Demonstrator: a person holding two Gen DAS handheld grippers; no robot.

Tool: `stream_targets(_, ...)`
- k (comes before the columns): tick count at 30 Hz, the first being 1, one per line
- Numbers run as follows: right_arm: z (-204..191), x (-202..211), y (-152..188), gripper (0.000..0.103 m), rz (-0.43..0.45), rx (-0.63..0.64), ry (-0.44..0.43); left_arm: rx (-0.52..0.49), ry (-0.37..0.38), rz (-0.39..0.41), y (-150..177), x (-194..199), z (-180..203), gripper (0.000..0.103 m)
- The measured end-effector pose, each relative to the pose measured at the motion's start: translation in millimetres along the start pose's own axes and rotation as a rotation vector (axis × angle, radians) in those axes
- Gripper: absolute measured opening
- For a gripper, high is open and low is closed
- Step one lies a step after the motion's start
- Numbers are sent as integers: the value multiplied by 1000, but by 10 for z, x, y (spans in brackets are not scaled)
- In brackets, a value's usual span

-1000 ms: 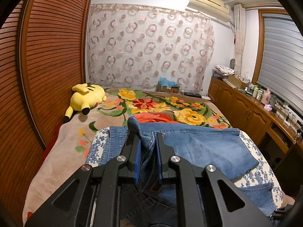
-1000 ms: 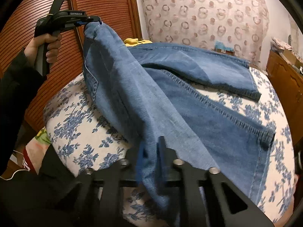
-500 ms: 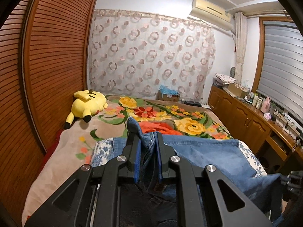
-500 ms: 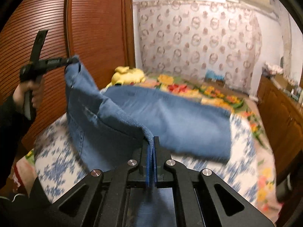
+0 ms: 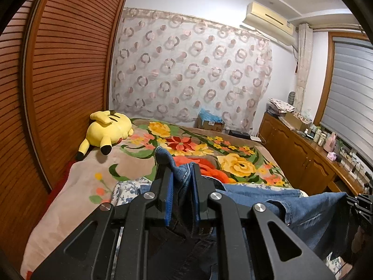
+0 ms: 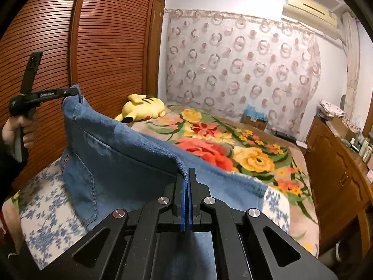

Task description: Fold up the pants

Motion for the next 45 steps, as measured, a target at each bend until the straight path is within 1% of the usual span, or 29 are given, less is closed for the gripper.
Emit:
stream_targets(8, -20, -462, -189, 1, 35, 41, 37, 9, -13, -4, -67, -354, -103, 15)
stream_targets(14, -40, -865, -235, 1, 31, 72, 62, 9, -23, -26, -31, -637, -177, 15)
stream_targets(20, 18, -1403, -185, 1, -9, 71, 93, -2, -24, -53, 21, -880, -217, 15)
stream_targets(23, 18, -1674, -150, 1, -44, 60, 93, -11, -25, -67, 66, -976, -216, 15)
stream_targets(26, 34, -1857, -121, 1, -73, 54, 91, -29, -34, -87, 123, -1078, -216, 15)
stream_targets(30, 81, -2044, -133, 1, -105, 43, 90, -43, -33, -100, 170, -1149, -189, 15)
stream_targets(34, 98, -2119, -224, 1, -124, 46, 95, -49, -29, -109, 192, -1186, -191, 15)
stream_targets(37, 106, -2124, -218, 1, -135, 43, 94, -66, -7, -129, 222, -1211, -168, 16)
stream_targets(40, 106, -2147, -206, 1, -145, 44, 92, -88, -16, -134, 239, -1211, -169, 27)
stream_targets(41, 110, -2145, -201, 1, -147, 44, 90, -94, -13, -129, 240, -1200, -169, 35)
stream_targets(42, 109, -2147, -203, 1, -148, 44, 89, -99, -8, -125, 243, -1184, -173, 45)
stream_targets(44, 108, -2160, -205, 1, -152, 42, 87, -108, 5, -124, 263, -1145, -173, 51)
stream_targets(45, 111, -2158, -208, 1, -154, 41, 85, -112, 14, -133, 274, -1139, -170, 57)
Point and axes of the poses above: each gripper's, at about its wrist camera, not at the fingertips, and x roughly against the way its jaws point, z to its right, y to its underside, the point moved 2 cm from there along -x, roughly the way its jaws point, and after that the axes turned 8 degrees about z, right-handed, at the moved point
